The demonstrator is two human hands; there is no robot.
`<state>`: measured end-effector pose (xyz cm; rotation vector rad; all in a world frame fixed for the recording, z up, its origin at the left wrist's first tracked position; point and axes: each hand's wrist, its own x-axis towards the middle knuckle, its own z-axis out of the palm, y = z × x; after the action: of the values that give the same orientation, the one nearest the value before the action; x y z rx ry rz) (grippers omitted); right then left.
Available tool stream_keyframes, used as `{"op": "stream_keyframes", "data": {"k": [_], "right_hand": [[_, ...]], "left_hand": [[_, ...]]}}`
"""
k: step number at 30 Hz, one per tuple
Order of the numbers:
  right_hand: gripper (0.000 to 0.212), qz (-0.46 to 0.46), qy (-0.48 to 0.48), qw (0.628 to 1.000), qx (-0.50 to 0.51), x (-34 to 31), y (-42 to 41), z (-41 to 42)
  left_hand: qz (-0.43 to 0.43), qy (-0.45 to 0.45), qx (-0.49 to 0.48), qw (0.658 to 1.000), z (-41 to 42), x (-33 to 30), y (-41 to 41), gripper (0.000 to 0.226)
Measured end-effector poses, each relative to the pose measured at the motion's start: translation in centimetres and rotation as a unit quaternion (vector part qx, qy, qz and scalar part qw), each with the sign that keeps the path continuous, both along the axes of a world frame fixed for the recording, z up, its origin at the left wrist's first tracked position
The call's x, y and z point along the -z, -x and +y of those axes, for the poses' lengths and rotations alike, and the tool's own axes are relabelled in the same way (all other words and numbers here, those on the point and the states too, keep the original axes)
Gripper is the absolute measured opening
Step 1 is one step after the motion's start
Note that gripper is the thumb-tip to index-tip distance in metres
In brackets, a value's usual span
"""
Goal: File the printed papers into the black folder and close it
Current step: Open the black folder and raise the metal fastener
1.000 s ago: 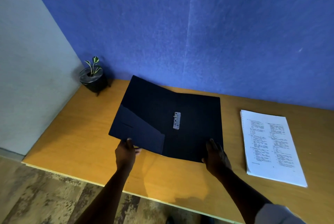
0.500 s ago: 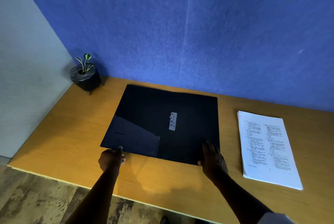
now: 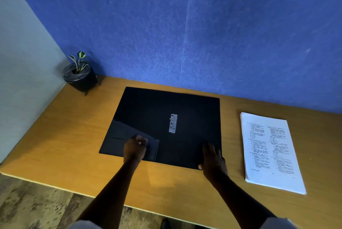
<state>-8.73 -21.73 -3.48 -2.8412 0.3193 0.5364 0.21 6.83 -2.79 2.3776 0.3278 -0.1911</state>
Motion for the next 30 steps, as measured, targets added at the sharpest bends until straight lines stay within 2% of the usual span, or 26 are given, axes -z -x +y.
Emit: {"op": "stream_keyframes", "data": {"k": [4, 8, 11, 13, 16, 18, 30], "right_hand": [[0.092, 0.007, 0.005, 1.0, 0.002, -0.1, -0.6, -0.2], [0.094, 0.008, 0.005, 1.0, 0.008, 0.0, -0.9, 0.0], [0.096, 0.014, 0.011, 1.0, 0.011, 0.0, -1.0, 0.2], [0.093, 0.02, 0.01, 1.0, 0.012, 0.0, -1.1, 0.3], [0.091, 0.027, 0.006, 0.999, 0.024, -0.1, -1.4, 0.3], [0.094, 0.026, 0.012, 0.999, 0.029, -0.1, -1.6, 0.5], [0.097, 0.022, 0.007, 0.999, 0.025, -0.3, -1.7, 0.5]], "left_hand": [[0.028, 0.058, 0.044, 0.997, -3.2, -0.2, -1.5, 0.011], [0.065, 0.091, 0.034, 0.993, -5.5, -0.2, -2.9, 0.035], [0.104, 0.082, 0.034, 0.991, -6.4, 0.3, -3.8, 0.049], [0.126, 0.087, 0.009, 0.988, -6.6, 0.6, -4.5, 0.056], [0.16, 0.142, -0.049, 0.976, -6.8, 0.8, -5.8, 0.066], [0.183, 0.154, -0.053, 0.969, -6.9, 0.8, -6.4, 0.071], [0.189, 0.022, -0.032, 0.981, -8.2, 0.4, -6.6, 0.084]]}}
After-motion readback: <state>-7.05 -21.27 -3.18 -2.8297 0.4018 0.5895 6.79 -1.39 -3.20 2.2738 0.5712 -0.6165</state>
